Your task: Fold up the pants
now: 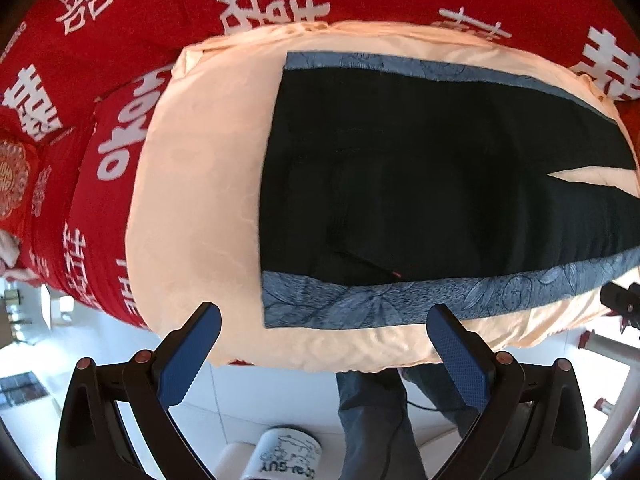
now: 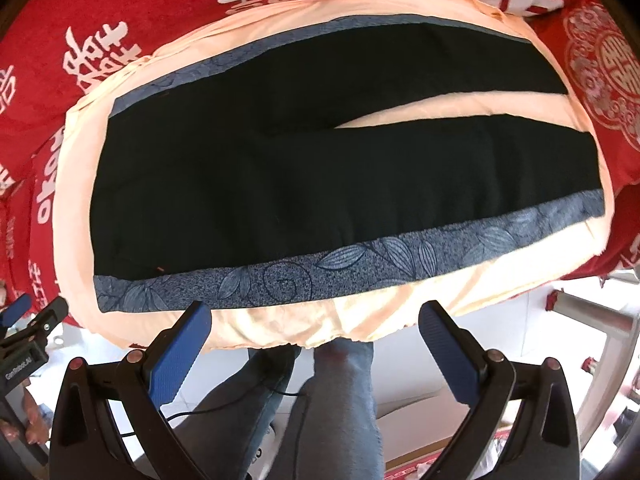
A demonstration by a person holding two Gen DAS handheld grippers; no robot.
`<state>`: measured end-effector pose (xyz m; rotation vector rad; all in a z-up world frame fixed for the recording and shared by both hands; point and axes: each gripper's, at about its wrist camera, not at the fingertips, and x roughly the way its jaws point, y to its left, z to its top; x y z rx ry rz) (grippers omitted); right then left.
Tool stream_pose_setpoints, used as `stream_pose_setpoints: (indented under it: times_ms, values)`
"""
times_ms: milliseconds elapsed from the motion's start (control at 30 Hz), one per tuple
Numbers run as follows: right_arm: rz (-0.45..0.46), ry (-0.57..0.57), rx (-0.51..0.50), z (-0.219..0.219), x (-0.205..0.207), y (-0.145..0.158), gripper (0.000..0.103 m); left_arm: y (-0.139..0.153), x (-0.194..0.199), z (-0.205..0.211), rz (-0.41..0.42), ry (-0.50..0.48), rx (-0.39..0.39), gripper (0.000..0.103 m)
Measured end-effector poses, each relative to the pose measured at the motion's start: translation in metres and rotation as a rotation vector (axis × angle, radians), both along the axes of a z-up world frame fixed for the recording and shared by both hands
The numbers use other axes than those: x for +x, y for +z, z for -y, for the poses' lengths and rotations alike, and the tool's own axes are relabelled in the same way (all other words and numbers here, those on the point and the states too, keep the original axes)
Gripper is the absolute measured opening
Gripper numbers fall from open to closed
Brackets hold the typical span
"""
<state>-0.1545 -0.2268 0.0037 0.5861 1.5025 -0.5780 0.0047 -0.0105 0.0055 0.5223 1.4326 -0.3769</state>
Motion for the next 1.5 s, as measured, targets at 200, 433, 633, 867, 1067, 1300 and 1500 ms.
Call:
stream_pose_setpoints:
  times_ms: [200,433,633,867,1067,1300,1500]
  values:
    - [0.028,0.042,0.099,0.021,-0.006,-0.018,0.103,-0.023,-0.013,0.014,-0.011,0.108,-0.007,0.103]
    - [0.140,0.086,0.288,0.025,-0.006,-0.044,0.103,-0.045,-0.019,0.006,-0.029,0.174,-0.052,0.103]
    - [0.317,-0.035,0.548,0.008,-0.008,-0.082,0.103,-0.078,-0.009,-0.028,-0.089,0.253,-0.216,0.103]
    - [0.369,-0.169,0.728,-0.026,-0.024,-0.154,0.059,-0.095,-0.007,-0.059,-0.138,0.290,-0.383,0.103]
    - [0.434,-0.234,0.739,-0.039,-0.035,-0.183,0.059,-0.103,-0.010,-0.080,-0.192,0.323,-0.437,0.103]
    - [0.531,-0.432,0.776,-0.021,-0.033,-0.198,0.030,-0.120,-0.010,-0.084,-0.278,0.385,-0.503,0.103]
    - [0.673,-0.318,0.852,-0.021,-0.025,-0.145,0.016,-0.128,0.009,-0.066,-0.295,0.505,-0.611,0.086]
